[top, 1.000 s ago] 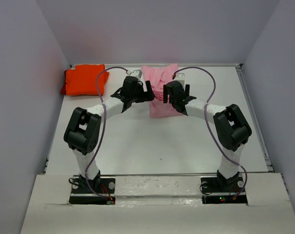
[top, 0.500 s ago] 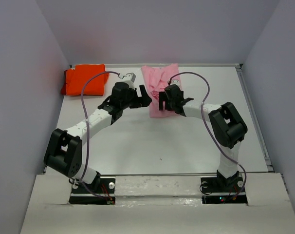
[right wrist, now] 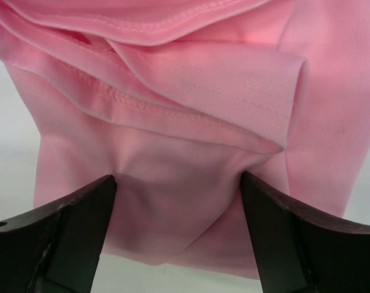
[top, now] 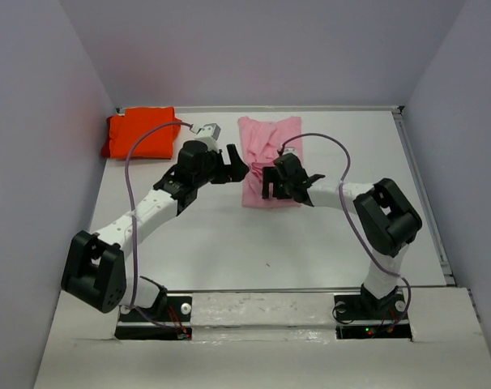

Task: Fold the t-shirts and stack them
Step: Fold the folded rectangular tshirt in 1/3 of the way

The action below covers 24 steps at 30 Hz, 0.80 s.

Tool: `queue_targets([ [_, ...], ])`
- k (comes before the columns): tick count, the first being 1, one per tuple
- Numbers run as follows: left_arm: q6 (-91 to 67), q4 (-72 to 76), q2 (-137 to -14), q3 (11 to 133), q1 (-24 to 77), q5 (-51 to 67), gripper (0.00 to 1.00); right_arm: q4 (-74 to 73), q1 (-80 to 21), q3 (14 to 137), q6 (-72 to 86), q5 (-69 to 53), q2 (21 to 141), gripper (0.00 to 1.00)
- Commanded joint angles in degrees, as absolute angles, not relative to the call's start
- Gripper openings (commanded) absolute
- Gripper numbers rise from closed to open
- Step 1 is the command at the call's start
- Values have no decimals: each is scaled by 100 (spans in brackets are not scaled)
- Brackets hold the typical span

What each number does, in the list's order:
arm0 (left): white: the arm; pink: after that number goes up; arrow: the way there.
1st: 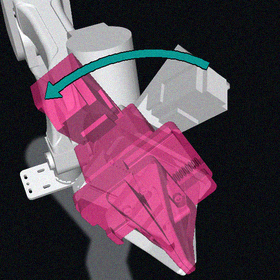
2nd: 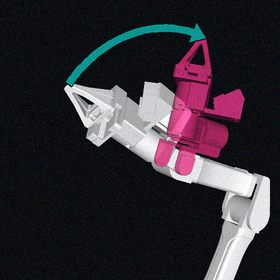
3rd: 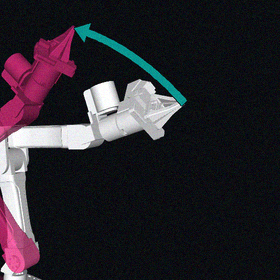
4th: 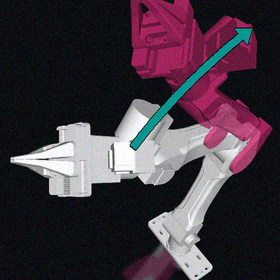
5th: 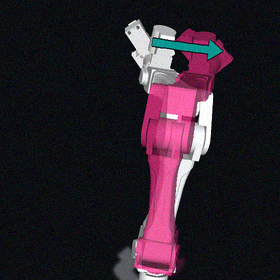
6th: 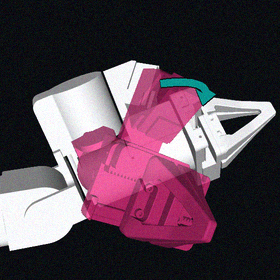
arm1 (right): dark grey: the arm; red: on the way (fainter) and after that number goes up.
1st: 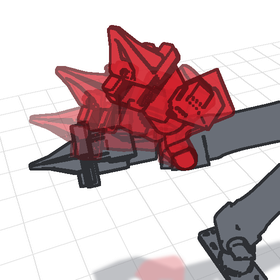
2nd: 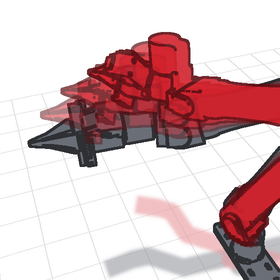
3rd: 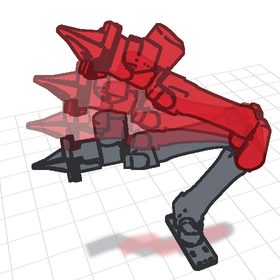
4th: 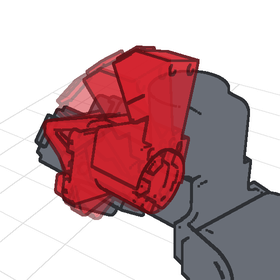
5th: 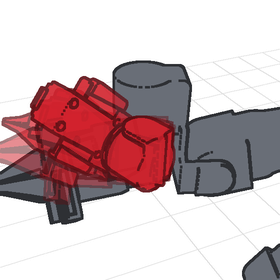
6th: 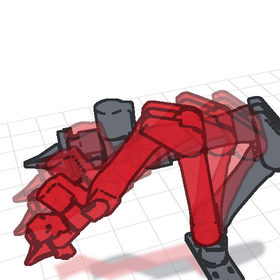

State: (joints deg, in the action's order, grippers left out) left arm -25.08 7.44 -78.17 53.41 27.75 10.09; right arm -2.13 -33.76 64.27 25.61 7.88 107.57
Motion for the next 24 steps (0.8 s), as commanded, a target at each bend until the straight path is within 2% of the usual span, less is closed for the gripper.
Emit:
queue_targets([
  [1, -2338, 729, -7497, 5309, 2795, 1011, 99, -580, -4006, 5803, 2961, 589, 10232, 88],
  [6, -2443, 747, -7532, 5212, 2804, 1098, 99, -589, -4649, 5222, 3462, 738, 9704, 88],
  [11, -2847, 1325, -7383, 4502, 2865, 1344, 99, -650, -4790, 5098, 3560, 984, 9361, 88],
  [15, -3014, 1468, -6909, 4088, 2900, 1310, 99, -949, -4790, 5387, 3331, 1292, 9229, 88],
  [19, -3024, 1196, -6110, 3876, 2909, 1056, 99, -1072, -4790, 5677, 3226, 1099, 9036, 88],
  [24, -2743, 582, -5599, 4095, 2909, 590, 99, -1125, -4790, 5950, 3112, 853, 8965, 88],
])
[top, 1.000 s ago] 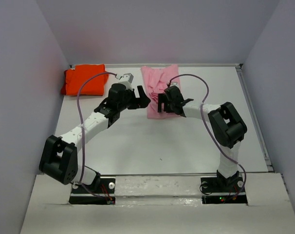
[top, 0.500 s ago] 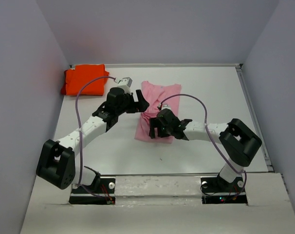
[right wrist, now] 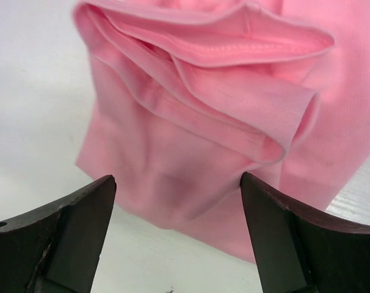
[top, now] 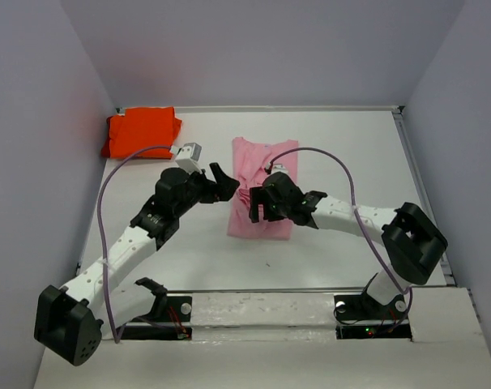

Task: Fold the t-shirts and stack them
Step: Fold the folded rectangular tshirt in 1/3 of the way

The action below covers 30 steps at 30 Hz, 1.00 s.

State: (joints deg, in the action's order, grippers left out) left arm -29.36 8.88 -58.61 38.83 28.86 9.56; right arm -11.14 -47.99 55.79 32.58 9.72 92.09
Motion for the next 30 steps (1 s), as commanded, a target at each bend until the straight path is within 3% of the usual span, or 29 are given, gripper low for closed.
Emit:
queue_targets([
  [1, -2620, 476, -5546, 4157, 2900, 484, 99, -1134, -4790, 5985, 3085, 792, 9000, 88],
  [8, -2128, 18, -5686, 4921, 2892, 326, 99, -1151, -4790, 6266, 3015, 616, 9272, 88],
  [14, -1223, -783, -6388, 6502, 2681, -377, 99, -1327, -4790, 6434, 2944, 527, 9123, 88],
  [19, -1177, -431, -6539, 6355, 2400, -563, 99, -1179, -4790, 6337, 2988, 264, 9272, 87],
  [30, -1512, 238, -6381, 5511, 1670, 352, 99, -633, -4843, 5968, 3252, 88, 9835, 87],
])
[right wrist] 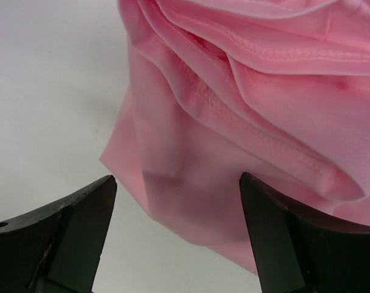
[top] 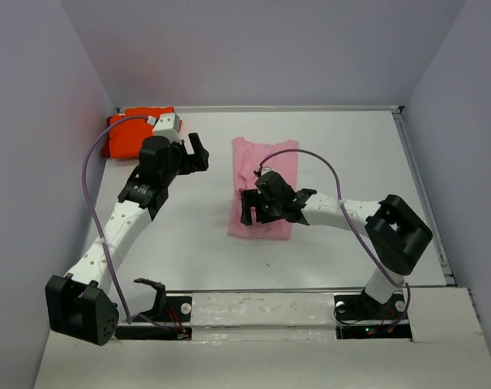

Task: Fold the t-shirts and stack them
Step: Fold the folded rectangular tshirt in 1/3 of the way

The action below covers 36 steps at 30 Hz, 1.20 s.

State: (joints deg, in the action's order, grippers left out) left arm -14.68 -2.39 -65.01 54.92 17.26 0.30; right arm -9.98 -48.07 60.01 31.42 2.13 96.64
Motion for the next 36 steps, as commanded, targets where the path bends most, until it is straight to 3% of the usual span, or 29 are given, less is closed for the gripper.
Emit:
queue_targets([
  [1, -1503, 229, -6390, 5519, 1644, 386, 99, -607, -4843, 5968, 3261, 70, 9878, 87],
  [36, -1468, 255, -6442, 5432, 1591, 571, 99, -703, -4843, 7013, 2760, 465, 10749, 87],
])
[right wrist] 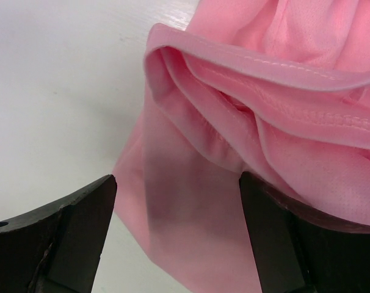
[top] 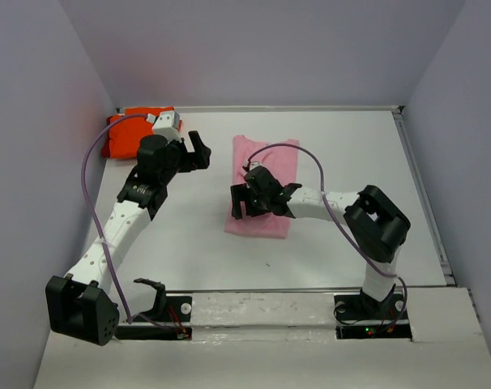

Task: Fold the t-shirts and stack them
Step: Fold the folded rectangular tshirt in 1/3 of the way

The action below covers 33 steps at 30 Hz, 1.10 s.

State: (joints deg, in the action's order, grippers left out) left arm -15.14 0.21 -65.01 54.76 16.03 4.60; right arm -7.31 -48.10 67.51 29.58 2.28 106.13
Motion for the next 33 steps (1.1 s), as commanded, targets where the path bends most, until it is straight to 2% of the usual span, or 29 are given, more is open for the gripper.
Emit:
queue_targets([
  [1, -1468, 255, -6442, 5432, 1591, 571, 99, -703, -4843, 7031, 2742, 518, 10784, 87],
  [17, -1468, 281, -6416, 5414, 1582, 659, 99, -738, -4623, 7409, 2268, 967, 10828, 87],
  [33, -1450, 299, -6407, 5405, 1582, 721, 99, -791, -3973, 8384, 1679, 1081, 11900, 88],
])
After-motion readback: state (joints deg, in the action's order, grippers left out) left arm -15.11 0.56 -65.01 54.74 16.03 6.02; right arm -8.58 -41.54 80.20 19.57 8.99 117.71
